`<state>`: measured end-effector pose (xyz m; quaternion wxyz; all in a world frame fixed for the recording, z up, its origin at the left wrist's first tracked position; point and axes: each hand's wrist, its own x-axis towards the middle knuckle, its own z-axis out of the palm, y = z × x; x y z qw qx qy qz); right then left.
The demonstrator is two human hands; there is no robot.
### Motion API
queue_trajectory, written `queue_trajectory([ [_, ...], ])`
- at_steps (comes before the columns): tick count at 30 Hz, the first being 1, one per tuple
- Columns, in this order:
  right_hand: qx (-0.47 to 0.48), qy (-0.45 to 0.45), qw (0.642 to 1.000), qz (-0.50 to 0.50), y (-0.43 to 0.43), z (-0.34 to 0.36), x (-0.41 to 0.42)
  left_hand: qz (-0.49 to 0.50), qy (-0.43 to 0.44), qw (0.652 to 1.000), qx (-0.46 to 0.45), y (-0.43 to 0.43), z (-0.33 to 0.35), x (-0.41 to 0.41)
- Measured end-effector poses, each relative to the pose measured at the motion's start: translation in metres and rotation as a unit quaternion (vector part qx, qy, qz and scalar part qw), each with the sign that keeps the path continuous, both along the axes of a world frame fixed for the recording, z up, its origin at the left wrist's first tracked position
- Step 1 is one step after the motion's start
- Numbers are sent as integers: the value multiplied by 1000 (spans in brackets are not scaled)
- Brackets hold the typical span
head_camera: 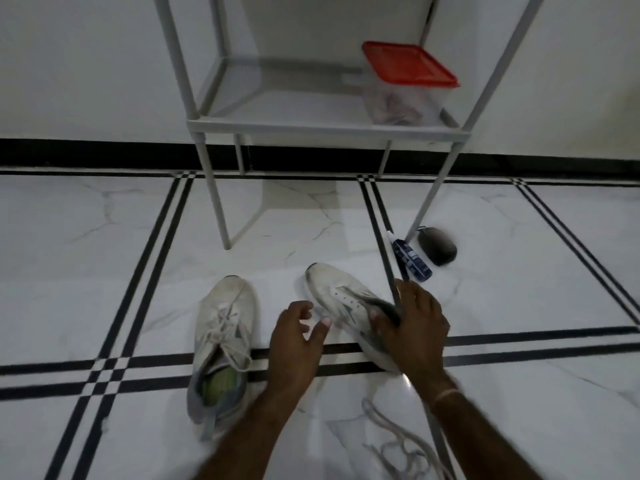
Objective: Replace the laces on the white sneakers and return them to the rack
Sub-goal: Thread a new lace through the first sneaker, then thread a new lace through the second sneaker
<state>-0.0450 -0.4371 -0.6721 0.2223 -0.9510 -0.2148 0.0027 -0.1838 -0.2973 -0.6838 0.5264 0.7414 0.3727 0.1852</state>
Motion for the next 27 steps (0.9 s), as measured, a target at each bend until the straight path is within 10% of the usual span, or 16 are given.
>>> queue_trajectory([
  [6,23,185,981,50,-9,-17,9,-77,59,983,-155,-27,-22,50],
  [12,149,250,956,41,5,-46,-68,-51,69,996,-1,0,-62,-3],
  [20,211,298,928,78,-24,-46,-86,-18,13,1000,-17,-22,-67,-45],
  [27,-78,210,968,114,-87,-43,-61,-138,45,957,250,-49,-14,-22],
])
